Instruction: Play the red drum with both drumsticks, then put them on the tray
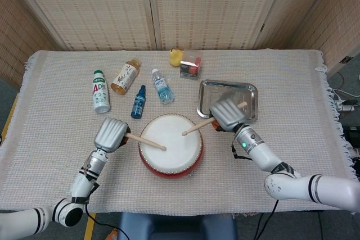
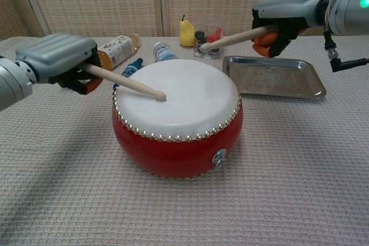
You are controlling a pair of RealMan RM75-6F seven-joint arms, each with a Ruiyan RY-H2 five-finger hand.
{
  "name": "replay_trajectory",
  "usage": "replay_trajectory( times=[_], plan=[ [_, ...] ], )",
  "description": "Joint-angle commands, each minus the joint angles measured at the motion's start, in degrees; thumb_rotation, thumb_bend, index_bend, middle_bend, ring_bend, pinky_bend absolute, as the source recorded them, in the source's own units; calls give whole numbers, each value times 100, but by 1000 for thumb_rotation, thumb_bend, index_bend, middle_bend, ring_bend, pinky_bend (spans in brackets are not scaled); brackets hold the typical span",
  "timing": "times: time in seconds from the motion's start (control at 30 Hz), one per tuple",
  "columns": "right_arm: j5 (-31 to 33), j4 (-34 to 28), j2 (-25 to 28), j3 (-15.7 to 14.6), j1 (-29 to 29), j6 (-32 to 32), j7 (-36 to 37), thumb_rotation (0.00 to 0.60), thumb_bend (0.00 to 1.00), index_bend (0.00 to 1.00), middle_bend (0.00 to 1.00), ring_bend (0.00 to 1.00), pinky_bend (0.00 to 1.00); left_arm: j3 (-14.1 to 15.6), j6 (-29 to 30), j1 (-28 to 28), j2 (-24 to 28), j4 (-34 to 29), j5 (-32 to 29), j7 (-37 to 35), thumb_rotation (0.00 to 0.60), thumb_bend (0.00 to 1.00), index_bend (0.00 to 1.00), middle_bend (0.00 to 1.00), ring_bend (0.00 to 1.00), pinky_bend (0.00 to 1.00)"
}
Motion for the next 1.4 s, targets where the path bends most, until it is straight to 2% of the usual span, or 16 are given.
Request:
replay_trajectory(
  times=[0.03,0.13,0.2,0.37,0.57,0.67,0.8,0.93,1.03,1.2,1.33,1.4],
  plan=[
    [321,591,-473,-290,138,-321,-318,600,1000,1000,981,1000,1000,-164,385,136,425,-551,251,-303,600,533,1000,1000,1000,1000],
    [536,867,-686,-411,207,-379,-525,600,1000,1000,981,1000,1000,-213,471,169,571,-770,323,-405,600,533,1000,1000,1000,1000],
    [545,819,-675,-355,209,-294,-514,600,1000,1000,981,1000,1000,-199,402,146,567,-773,300,-399,600,534,1000,1000,1000,1000],
    [140,150,-212,46,32,54,-10,600,1000,1000,981,1000,1000,-27,-4,-4,193,-318,94,-183,600,534,1000,1000,1000,1000],
    [-187,-442,282,284,-90,256,233,600,1000,1000,981,1000,1000,140,-388,-159,-316,399,-243,322,600,535,1000,1000,1000,1000],
    [-135,-376,240,248,-44,152,169,600,1000,1000,981,1000,1000,59,-188,-83,-229,264,-209,189,600,535,1000,1000,1000,1000],
    [68,-17,-77,112,79,-94,23,600,1000,1000,981,1000,1000,-81,205,85,184,-232,16,-160,600,535,1000,1000,1000,1000],
    [417,605,-553,-269,259,-349,-480,600,1000,1000,981,1000,1000,-205,517,260,635,-719,201,-527,600,535,1000,1000,1000,1000],
    [682,864,-796,-413,319,-386,-685,600,1000,1000,981,1000,1000,-248,618,334,820,-890,270,-703,600,535,1000,1000,1000,1000],
    [446,608,-645,-206,184,-143,-367,600,1000,1000,981,1000,1000,-211,469,300,789,-827,225,-761,600,535,1000,1000,1000,1000],
    [32,39,-185,74,-4,109,69,600,1000,1000,981,1000,1000,-36,120,146,401,-460,125,-551,600,535,1000,1000,1000,1000],
    [-18,-19,-131,92,-27,127,110,600,1000,1000,981,1000,1000,-22,84,126,333,-396,103,-517,600,535,1000,1000,1000,1000]
  ],
)
